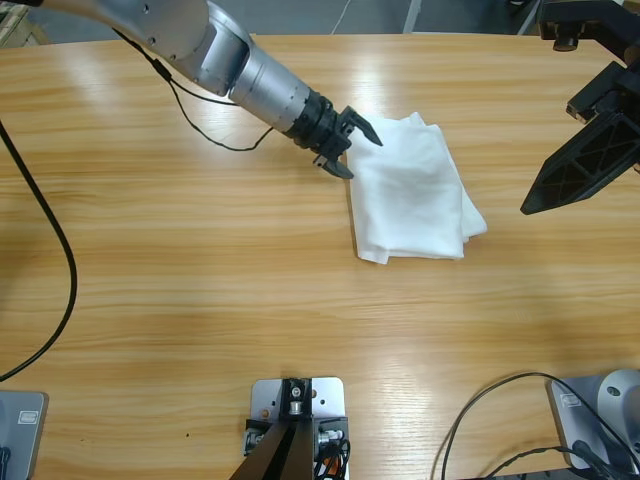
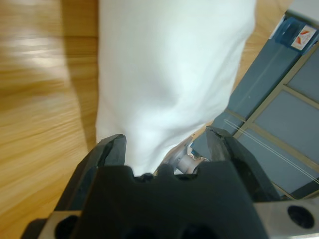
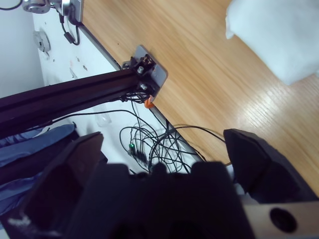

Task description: Fold clothes

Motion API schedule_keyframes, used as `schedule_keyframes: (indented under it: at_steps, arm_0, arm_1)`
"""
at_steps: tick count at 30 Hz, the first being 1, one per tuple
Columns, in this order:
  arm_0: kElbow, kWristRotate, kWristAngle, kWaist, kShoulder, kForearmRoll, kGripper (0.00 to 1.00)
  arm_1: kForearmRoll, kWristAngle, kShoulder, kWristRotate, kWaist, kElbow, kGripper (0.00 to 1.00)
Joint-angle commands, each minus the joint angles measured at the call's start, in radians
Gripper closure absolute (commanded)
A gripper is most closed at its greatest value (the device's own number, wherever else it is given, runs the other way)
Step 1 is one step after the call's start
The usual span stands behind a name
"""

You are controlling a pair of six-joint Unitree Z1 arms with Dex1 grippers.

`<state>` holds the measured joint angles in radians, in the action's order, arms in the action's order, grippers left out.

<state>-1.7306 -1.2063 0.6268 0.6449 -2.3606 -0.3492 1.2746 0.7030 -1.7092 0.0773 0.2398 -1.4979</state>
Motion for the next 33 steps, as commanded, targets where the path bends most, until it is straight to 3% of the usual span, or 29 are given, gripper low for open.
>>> schedule_keyframes:
  at_steps: [1, 9, 18, 23, 24, 26, 27, 30, 31, 33]
  arm_0:
    - [-0.058, 0.002, 0.027, 0.007, -0.101, -0.098, 0.441]
    - [-0.058, 0.006, 0.034, 0.007, -0.100, -0.170, 0.442]
    - [-0.113, 0.013, 0.034, 0.006, -0.124, -0.234, 0.556]
    - [-0.139, 0.018, 0.029, 0.006, -0.132, -0.269, 0.562]
    - [-0.139, 0.018, 0.028, 0.006, -0.131, -0.269, 0.576]
    - [-0.133, 0.038, 0.027, 0.006, -0.131, -0.269, 0.752]
    - [-0.133, 0.045, 0.030, 0.006, -0.131, -0.269, 0.759]
    - [-0.115, 0.114, 0.015, 0.010, -0.093, -0.272, 0.697]
    - [-0.096, 0.144, -0.010, 0.012, -0.059, -0.275, 0.579]
    - [-0.037, 0.220, -0.076, 0.007, 0.031, -0.277, 0.524]
  arm_1:
    - [0.012, 0.031, -0.017, 0.013, -0.010, -0.009, 0.000]
    - [0.009, 0.034, -0.018, 0.014, -0.010, 0.002, 0.000]
    - [0.003, 0.029, -0.022, 0.025, -0.041, -0.002, 0.000]
    - [0.005, 0.038, -0.004, 0.025, -0.042, -0.004, 0.000]
    - [0.005, 0.038, -0.001, 0.025, -0.043, -0.003, 0.000]
    - [0.005, 0.039, 0.004, 0.025, -0.046, -0.002, 0.000]
    - [0.004, 0.041, 0.004, 0.025, -0.052, 0.000, 0.000]
    - [-0.048, 0.126, -0.035, 0.027, -0.103, 0.025, 0.000]
    - [-0.079, 0.200, -0.049, 0.027, -0.122, 0.037, 0.000]
    - [-0.174, 0.293, -0.063, 0.001, -0.154, 0.068, 0.000]
